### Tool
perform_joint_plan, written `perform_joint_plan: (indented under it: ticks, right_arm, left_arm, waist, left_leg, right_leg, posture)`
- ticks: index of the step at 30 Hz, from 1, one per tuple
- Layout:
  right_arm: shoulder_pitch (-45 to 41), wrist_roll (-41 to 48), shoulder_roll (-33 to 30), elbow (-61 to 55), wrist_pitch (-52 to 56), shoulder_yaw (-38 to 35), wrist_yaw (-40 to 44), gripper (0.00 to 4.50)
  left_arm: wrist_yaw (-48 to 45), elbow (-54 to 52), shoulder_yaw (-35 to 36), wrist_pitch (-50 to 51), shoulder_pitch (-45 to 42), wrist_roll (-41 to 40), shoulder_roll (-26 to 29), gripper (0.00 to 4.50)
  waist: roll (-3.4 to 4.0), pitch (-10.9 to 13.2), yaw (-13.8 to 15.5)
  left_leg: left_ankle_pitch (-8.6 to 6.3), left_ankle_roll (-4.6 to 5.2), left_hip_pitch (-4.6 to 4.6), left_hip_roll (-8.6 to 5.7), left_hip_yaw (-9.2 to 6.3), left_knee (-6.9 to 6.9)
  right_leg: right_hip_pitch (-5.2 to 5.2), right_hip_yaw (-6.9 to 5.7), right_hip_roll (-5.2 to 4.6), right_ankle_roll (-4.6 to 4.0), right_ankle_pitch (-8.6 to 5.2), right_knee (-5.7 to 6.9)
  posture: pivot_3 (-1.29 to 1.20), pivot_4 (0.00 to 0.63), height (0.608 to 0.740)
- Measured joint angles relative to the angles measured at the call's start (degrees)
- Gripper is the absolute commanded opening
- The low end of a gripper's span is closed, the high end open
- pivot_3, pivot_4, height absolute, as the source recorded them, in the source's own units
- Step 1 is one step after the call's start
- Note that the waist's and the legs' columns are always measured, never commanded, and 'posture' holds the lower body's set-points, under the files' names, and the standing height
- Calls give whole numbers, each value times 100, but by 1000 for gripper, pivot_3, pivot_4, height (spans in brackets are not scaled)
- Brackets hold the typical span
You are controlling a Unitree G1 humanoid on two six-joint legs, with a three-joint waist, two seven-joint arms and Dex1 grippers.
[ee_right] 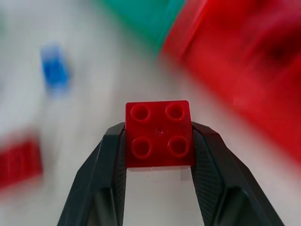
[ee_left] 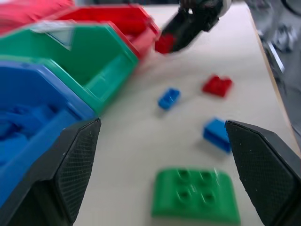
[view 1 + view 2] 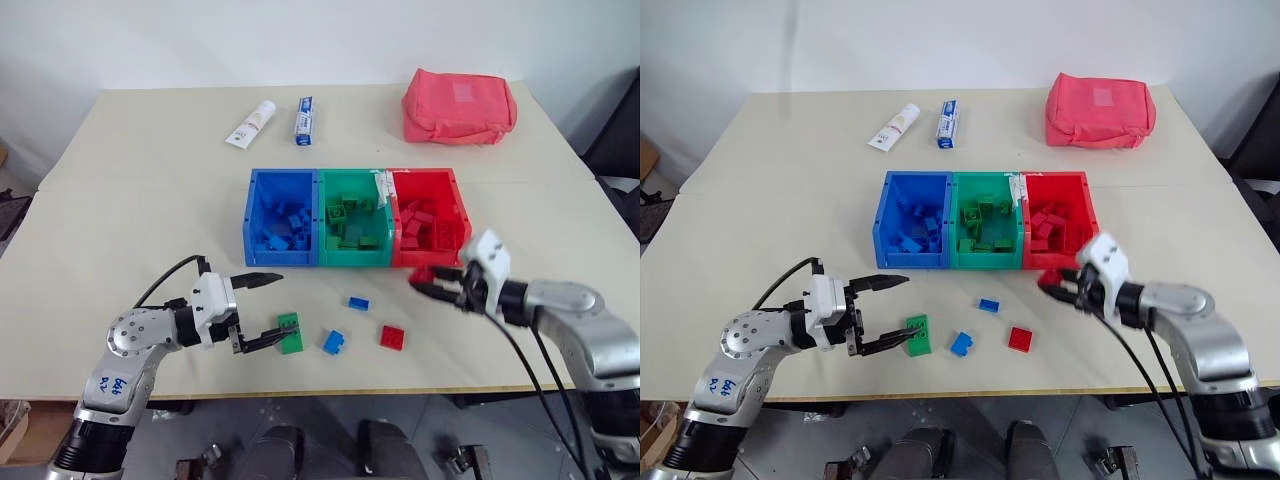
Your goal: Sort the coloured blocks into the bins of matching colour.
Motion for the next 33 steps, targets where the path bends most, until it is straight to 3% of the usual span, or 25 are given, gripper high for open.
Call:
perform_joint_plan:
  ticks: [8,9,16,20,26,33]
  right_arm:
    - [-1623,-656,452,1479,-552,80,-905,1475]
    - [-1727,-818,486,1753,-680,140,-1040,2189]
    - [-1742,-1033,589,2151,-1194,151,-1102,4392]
    - [-1094,-883,345,1710,-1479,-79,-675,4452]
    - [955,141,-422,354,-1741,-900,1004,4452]
    - [2215,-180,-1207,802,-2958,-1229,2287,4452]
  left_arm:
    - [430,-49,160,123,5,43,-74,4500]
    - [455,-69,160,108,-2,61,-81,4500]
    - [485,83,205,97,-97,63,-81,4500]
    - [371,167,300,122,-267,-12,2,4500]
    - [-444,628,272,-93,-269,7,490,4500]
    - [-1179,1011,-244,-636,-602,198,431,4500]
  waist:
    - [0,0,24]
    - [0,0,29]
    - [0,0,0]
    - [0,0,26]
    - [2,0,40]
    - [2,0,15]
  left_leg:
    - [0,2,-6,-9,-3,1]
    - [0,2,-7,-9,-3,1]
    - [0,1,-10,-6,1,2]
    - [0,2,-10,-9,0,4]
    - [-4,6,-10,-6,-1,3]
    - [-1,11,1,-4,8,4]
  right_leg:
    - [-6,-4,-2,0,0,1]
    - [-7,-5,-3,0,0,1]
    - [-16,-11,0,0,0,13]
    - [-13,-8,-2,0,0,16]
    - [-1,-7,-1,2,1,-5]
    - [10,-5,-1,11,9,-12]
  posture:
    - [0,150,740]
    - [0,150,740]
    - [0,150,740]
    - [0,150,740]
    - [0,150,740]
    - [0,150,740]
